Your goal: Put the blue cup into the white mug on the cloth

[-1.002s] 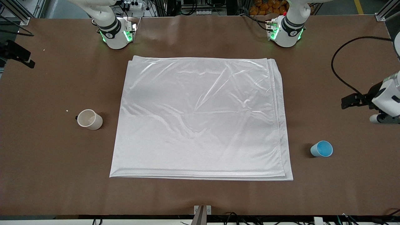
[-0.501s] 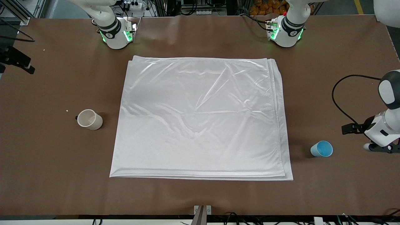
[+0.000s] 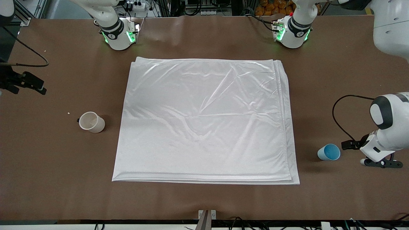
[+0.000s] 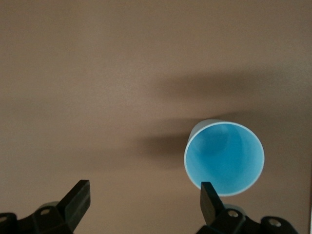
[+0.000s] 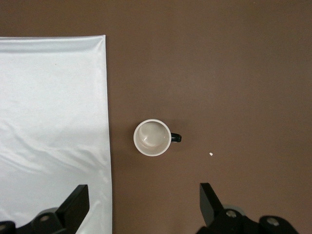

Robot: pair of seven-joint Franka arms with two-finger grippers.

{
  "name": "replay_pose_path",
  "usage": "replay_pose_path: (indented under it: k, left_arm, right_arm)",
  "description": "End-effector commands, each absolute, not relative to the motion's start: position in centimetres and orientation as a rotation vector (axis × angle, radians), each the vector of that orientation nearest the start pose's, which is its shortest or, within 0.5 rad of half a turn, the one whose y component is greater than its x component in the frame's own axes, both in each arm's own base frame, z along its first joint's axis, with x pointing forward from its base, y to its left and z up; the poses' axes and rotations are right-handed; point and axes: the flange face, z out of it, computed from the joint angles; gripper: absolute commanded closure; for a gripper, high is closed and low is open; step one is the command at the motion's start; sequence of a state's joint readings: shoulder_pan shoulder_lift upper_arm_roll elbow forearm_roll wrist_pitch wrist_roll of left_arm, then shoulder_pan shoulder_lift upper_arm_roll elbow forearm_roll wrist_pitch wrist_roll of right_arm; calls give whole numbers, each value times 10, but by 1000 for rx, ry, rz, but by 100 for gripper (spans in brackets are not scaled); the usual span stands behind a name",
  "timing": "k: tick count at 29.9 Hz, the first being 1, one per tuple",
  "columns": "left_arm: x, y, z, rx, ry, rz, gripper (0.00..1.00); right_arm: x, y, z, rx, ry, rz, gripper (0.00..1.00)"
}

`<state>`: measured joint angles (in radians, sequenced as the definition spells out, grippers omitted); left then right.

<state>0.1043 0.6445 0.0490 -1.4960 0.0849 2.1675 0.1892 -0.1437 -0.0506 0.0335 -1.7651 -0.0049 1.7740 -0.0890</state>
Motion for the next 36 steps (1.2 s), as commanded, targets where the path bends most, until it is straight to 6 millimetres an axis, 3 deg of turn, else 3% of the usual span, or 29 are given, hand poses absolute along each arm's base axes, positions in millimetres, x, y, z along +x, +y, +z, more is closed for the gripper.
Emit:
replay_pose_path:
  k: [1, 12, 21, 26, 31, 33, 36]
  left_arm:
    - [716, 103, 281, -3021, 187, -41, 0]
    - [719, 95, 254, -3023, 206, -49, 0]
    - [718, 95, 237, -3025, 209, -29, 0]
    - [719, 92, 226, -3027, 205, -37, 0]
    - [721, 81, 217, -3037, 214, -56, 0]
    - [722, 77, 217, -3038, 212, -57, 23]
    - [722, 77, 217, -3039, 198, -58, 70]
  right_arm:
    - [545, -74, 552, -3167, -103, -93, 0]
    - [554, -109, 466, -3138, -479, -64, 0]
    - [569, -150, 416, -3081, -790, -76, 0]
    - [575, -152, 393, -3024, -970, -58, 0]
    - [579, -155, 375, -2927, -1268, -49, 0]
    - [581, -152, 372, -2892, -1354, -44, 0]
    - [581, -148, 362, -2841, -1458, 2, 0]
